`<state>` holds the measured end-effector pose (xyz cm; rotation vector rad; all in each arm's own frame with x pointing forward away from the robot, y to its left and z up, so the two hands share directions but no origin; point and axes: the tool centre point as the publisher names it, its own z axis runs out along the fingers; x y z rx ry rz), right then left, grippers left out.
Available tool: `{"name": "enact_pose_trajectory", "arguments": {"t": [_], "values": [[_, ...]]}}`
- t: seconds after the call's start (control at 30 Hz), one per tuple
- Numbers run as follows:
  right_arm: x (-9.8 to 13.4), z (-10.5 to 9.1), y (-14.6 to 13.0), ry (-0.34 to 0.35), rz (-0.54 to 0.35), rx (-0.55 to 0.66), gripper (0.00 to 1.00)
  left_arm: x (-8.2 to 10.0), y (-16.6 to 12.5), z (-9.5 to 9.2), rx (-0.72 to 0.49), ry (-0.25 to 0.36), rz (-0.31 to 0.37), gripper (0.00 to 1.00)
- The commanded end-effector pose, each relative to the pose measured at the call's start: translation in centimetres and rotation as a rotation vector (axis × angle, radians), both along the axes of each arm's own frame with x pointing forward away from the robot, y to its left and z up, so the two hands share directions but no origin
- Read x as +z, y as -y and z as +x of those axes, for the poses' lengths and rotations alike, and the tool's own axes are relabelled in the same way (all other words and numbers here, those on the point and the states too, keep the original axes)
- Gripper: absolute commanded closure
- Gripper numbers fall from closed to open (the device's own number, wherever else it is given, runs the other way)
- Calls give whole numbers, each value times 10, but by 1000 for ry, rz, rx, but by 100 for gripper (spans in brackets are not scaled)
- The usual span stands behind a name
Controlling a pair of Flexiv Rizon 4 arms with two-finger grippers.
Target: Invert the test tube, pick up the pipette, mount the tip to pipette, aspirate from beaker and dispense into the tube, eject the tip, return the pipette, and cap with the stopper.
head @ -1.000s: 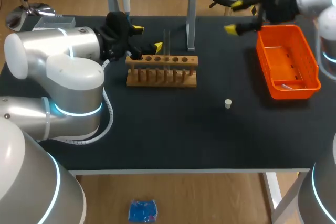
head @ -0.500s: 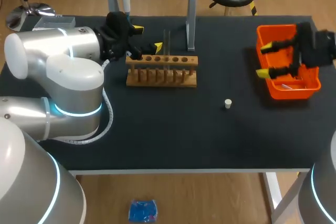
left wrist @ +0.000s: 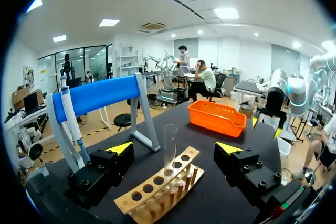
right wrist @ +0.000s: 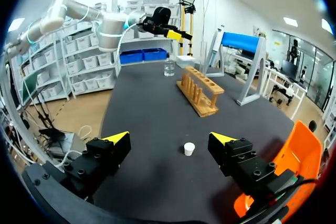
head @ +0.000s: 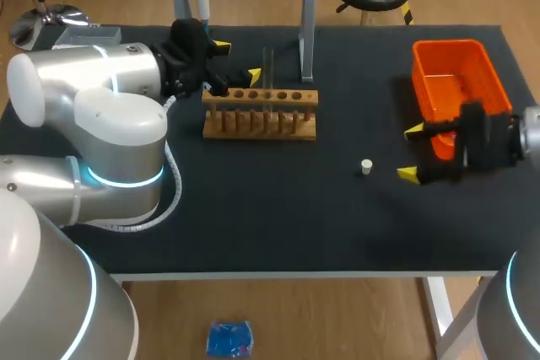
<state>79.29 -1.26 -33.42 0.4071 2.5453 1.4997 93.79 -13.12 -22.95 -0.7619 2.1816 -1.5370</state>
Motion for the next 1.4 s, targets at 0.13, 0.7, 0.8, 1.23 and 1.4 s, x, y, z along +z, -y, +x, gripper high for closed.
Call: {"name": "enact_pose_trajectory", "arguments": {"t": [0.13, 0.7, 0.8, 1.23, 1.4], "values": [[-28, 8, -19, -4, 1, -16, 0, -1, 1, 0, 1, 3, -4, 0], [-66, 31, -34, -12, -43, -36, 0, -1, 1, 0, 1, 3, -4, 0], [-70, 34, -37, -11, -47, -35, 0, -1, 1, 0, 1, 3, -4, 0], [-85, 48, -44, -25, -54, -44, 0, -1, 1, 0, 1, 3, -4, 0], [-92, 51, -46, -30, -63, -46, 2, -1, 1, 0, 1, 3, -4, 0]]}}
